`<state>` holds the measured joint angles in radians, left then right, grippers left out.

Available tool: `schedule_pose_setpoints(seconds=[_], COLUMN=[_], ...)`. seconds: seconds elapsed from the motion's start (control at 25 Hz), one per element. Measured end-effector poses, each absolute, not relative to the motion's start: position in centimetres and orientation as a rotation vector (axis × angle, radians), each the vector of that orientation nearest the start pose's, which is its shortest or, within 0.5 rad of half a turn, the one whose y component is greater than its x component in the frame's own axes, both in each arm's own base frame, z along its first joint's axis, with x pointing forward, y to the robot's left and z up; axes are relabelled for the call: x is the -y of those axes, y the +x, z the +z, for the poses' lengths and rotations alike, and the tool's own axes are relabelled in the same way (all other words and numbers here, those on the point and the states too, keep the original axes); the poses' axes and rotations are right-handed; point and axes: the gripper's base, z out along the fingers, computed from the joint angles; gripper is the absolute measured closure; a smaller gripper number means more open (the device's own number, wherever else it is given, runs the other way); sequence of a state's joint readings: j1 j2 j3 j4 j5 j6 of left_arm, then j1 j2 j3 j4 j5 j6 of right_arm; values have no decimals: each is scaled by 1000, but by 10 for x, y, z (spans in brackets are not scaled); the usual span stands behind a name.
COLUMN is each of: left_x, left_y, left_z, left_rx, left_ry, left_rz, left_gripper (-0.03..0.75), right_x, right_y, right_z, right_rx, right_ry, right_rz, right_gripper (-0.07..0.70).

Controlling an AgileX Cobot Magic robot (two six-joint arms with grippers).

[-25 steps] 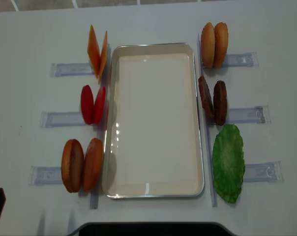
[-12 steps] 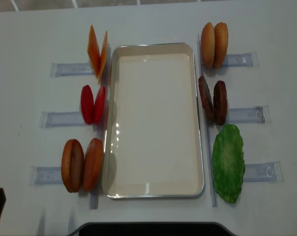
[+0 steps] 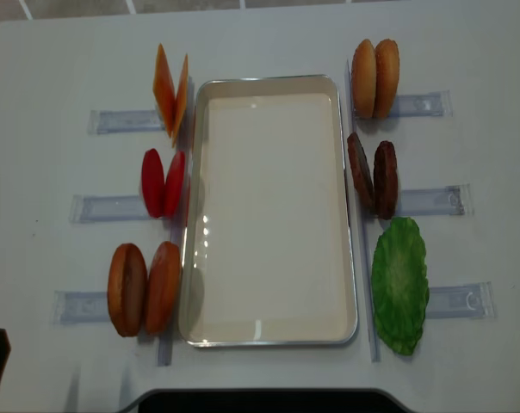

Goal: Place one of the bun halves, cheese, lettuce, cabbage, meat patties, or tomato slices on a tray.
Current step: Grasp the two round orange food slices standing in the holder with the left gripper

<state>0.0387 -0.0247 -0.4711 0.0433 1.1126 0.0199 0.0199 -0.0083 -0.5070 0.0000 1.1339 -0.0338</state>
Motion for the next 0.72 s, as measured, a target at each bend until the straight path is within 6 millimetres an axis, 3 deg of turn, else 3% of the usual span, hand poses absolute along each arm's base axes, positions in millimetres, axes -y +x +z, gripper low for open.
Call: schedule_pose_setpoints(seconds=[0.44,0.72], left_x=[-3,-3], left_y=[-9,-10], left_z=[268,269], left_rx=[-2094,-2092], left_ry=[22,21], left_rz=[115,116], left_gripper=[87,146], right_x=[0,0], right_y=[-10,-10], right_z=[273,273], right_rx=[-2101,-2101], right_ry=[-56,-56], right_rz=[-8,-8], right_gripper=[227,227])
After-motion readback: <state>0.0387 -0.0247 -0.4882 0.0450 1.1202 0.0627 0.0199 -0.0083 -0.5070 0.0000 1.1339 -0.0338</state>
